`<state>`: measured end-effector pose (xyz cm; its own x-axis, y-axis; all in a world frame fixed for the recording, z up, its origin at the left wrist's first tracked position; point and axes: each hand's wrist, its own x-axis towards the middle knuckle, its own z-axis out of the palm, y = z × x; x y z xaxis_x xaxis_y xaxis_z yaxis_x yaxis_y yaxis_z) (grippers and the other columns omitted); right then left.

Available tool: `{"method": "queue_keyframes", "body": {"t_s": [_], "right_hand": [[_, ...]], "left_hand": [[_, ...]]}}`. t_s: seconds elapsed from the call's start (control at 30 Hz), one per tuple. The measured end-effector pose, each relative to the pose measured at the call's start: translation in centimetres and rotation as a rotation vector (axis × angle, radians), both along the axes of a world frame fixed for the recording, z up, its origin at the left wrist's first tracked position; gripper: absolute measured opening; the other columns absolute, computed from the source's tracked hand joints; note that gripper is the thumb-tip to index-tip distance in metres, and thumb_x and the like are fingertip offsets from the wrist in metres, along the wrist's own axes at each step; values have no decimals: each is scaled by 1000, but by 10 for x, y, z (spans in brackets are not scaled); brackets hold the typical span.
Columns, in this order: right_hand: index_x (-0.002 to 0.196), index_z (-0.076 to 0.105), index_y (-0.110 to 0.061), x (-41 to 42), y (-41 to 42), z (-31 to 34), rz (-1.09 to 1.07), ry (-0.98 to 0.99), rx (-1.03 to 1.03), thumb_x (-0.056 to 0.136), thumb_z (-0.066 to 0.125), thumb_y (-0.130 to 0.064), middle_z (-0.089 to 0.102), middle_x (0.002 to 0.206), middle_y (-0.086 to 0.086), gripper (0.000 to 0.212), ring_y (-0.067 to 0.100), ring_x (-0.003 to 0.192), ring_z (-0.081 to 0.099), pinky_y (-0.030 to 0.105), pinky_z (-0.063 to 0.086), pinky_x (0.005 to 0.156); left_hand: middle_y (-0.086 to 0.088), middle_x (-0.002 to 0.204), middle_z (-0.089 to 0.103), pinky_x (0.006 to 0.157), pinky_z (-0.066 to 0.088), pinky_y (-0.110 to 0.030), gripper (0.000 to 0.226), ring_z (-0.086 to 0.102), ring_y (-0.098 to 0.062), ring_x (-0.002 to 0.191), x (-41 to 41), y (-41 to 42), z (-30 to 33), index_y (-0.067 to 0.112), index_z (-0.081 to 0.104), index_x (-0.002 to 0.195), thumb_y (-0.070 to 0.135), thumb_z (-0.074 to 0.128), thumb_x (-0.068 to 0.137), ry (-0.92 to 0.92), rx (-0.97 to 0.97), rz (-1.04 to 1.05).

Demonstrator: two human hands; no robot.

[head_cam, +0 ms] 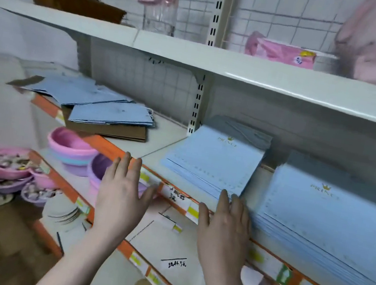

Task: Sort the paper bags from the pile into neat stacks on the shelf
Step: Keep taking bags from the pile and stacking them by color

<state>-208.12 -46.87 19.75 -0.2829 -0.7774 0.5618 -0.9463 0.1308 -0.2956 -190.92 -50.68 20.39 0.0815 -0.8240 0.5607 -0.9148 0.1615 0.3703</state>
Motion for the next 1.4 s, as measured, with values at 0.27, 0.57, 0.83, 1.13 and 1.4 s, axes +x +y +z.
{"method": "queue_keyframes", "body": {"t_s": [0.27, 0.57, 0.83, 1.13, 1.4], "right_hand": [[114, 63, 0, 164, -48, -1, 147, -74, -4, 78, 72, -28, 62, 107, 22, 46, 40, 104, 58, 47, 48, 87], [134, 48, -7, 280, -92, 7, 188, -72, 132, 91, 53, -40, 51, 129, 15, 54, 30, 124, 44, 41, 36, 101], [137, 45, -8, 322, -162, 8, 192, -79, 167, 93, 51, -39, 46, 137, 17, 54, 31, 130, 38, 40, 30, 107], [129, 51, 0, 368, -306, 17, 180, -169, 81, 90, 58, -31, 53, 123, 24, 50, 40, 120, 46, 46, 36, 99], [144, 31, -9, 397, -388, 33, 156, -86, 247, 97, 39, -43, 36, 145, 14, 58, 27, 136, 30, 37, 27, 112]], "left_hand": [[-33, 126, 52, 97, 39, -56, 57, 49, -50, 116, 171, -21, -6, -8, 57, 118, 33, 66, 79, 39, -1, 148], [-31, 133, 47, 105, 32, -54, 58, 42, -49, 125, 298, -57, -12, -7, 56, 123, 29, 71, 80, 94, 23, 205], [-30, 136, 44, 107, 29, -53, 57, 39, -48, 128, 343, -128, -19, -6, 54, 124, 32, 66, 84, 126, 62, 186], [-23, 149, 30, 115, 15, -42, 61, 20, -36, 141, 387, -269, 2, 1, 42, 137, 35, 58, 90, 68, 75, 112], [-24, 149, 28, 115, 6, -35, 61, 18, -35, 142, 411, -386, 30, 0, 41, 138, 36, 56, 91, -19, 79, 26]]}}
